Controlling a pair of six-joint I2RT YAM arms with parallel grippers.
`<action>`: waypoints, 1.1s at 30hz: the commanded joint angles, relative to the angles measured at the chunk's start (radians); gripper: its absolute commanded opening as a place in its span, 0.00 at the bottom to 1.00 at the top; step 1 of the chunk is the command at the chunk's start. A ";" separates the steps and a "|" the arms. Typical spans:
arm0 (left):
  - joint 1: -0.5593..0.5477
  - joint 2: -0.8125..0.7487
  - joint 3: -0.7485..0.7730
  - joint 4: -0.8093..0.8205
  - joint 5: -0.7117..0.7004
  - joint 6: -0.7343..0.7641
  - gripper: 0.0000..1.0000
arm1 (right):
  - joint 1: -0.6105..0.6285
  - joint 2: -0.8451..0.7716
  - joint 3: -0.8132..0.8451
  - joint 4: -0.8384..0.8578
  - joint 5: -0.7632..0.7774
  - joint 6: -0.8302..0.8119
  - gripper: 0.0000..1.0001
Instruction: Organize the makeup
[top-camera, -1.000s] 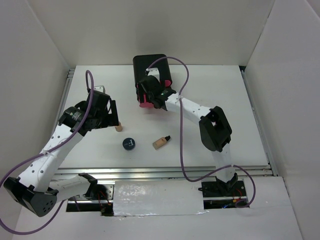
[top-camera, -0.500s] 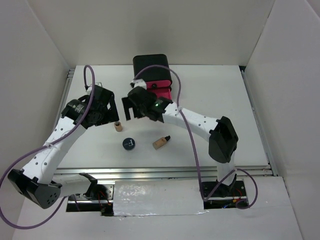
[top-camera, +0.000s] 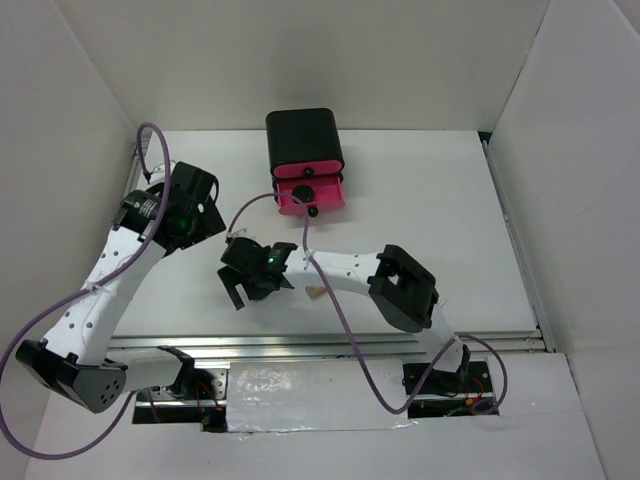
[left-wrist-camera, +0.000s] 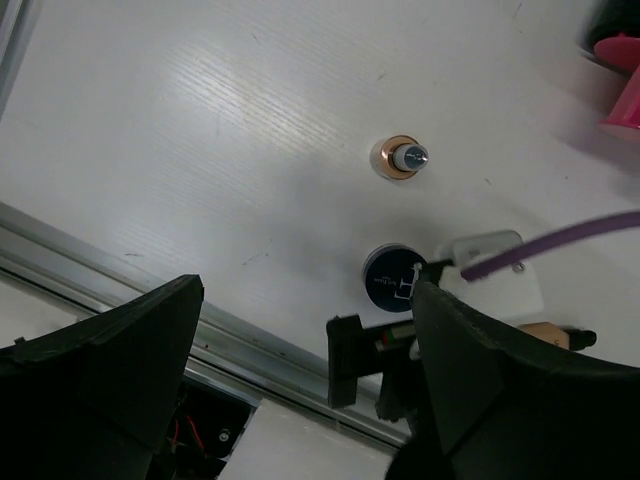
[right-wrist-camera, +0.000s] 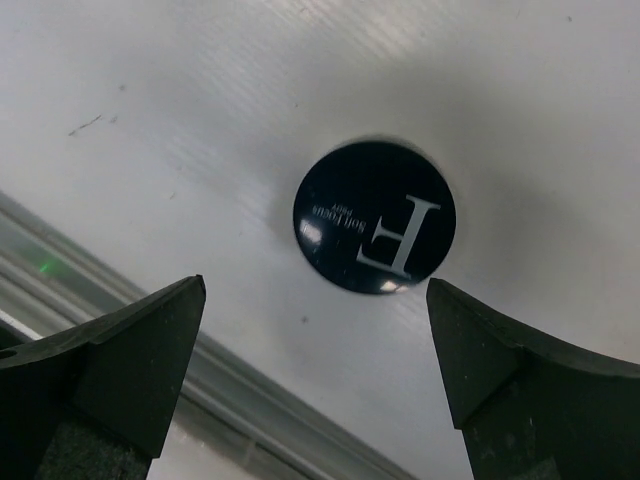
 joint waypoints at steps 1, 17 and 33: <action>0.012 -0.033 -0.005 0.016 0.016 0.014 0.99 | -0.005 0.084 0.093 0.006 0.066 -0.009 1.00; 0.033 -0.086 -0.027 0.064 0.073 0.109 0.99 | -0.027 0.132 0.118 0.027 0.180 -0.032 1.00; 0.035 -0.119 -0.027 0.099 0.108 0.140 0.99 | -0.067 0.224 0.127 0.154 -0.012 -0.132 0.70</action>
